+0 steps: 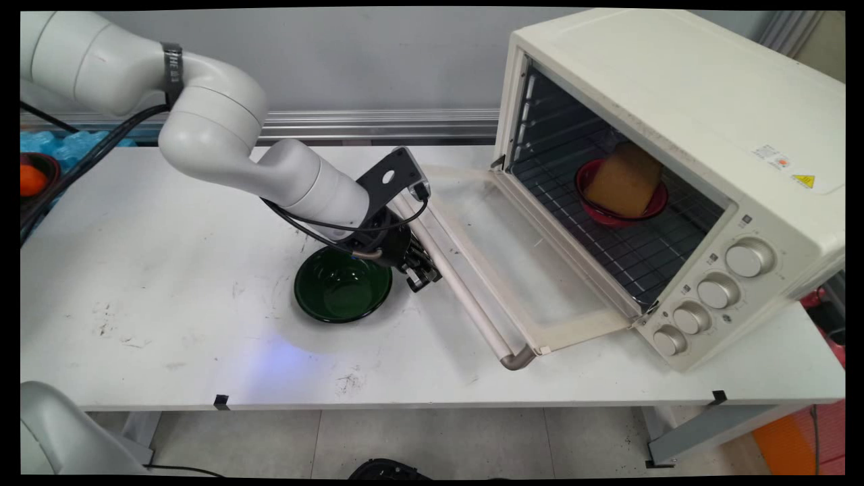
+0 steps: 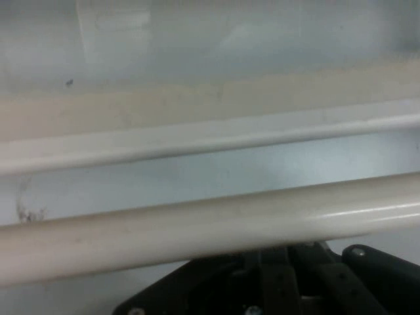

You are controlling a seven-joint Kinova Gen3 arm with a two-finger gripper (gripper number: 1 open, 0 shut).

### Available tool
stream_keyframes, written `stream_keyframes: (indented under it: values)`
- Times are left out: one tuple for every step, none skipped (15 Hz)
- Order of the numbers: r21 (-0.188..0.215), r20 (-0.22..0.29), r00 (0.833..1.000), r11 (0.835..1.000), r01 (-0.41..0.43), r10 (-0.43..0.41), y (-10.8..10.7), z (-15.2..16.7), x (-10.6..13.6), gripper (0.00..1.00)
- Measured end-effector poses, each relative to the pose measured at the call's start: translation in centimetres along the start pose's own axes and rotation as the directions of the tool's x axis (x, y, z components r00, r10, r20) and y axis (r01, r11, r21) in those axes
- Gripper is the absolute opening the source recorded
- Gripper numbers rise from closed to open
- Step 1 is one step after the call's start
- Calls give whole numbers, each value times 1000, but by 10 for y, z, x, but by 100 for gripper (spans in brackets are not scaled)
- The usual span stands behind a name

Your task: Close the oven

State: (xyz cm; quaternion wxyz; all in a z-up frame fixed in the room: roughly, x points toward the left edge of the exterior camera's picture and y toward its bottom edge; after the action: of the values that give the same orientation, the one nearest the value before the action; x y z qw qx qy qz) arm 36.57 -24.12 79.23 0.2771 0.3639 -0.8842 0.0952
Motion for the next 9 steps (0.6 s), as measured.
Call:
stream_keyframes:
  values:
    - [0, -3, 1000, 1000, 0, 0, 0, 0, 0, 0]
    - [0, -8, 1000, 1000, -1, 1, -1, 0, 0, 0]
    - [0, -12, 1000, 1000, -2, 2, -1, 0, 1, 0]
    - [0, -18, 1000, 1000, -3, 3, -2, 0, 1, 0]
    - [0, -22, 1000, 1000, -4, 4, -2, 0, 2, 0]
    - [0, -28, 1000, 1000, -6, 6, -2, -1, 2, 0]
    - [0, -34, 999, 1000, -7, 7, -3, -1, 3, 0]
    - [0, -40, 999, 1000, -8, 8, -3, -2, 4, 0]
    - [0, -46, 999, 1000, -9, 9, -4, -3, 5, 0]
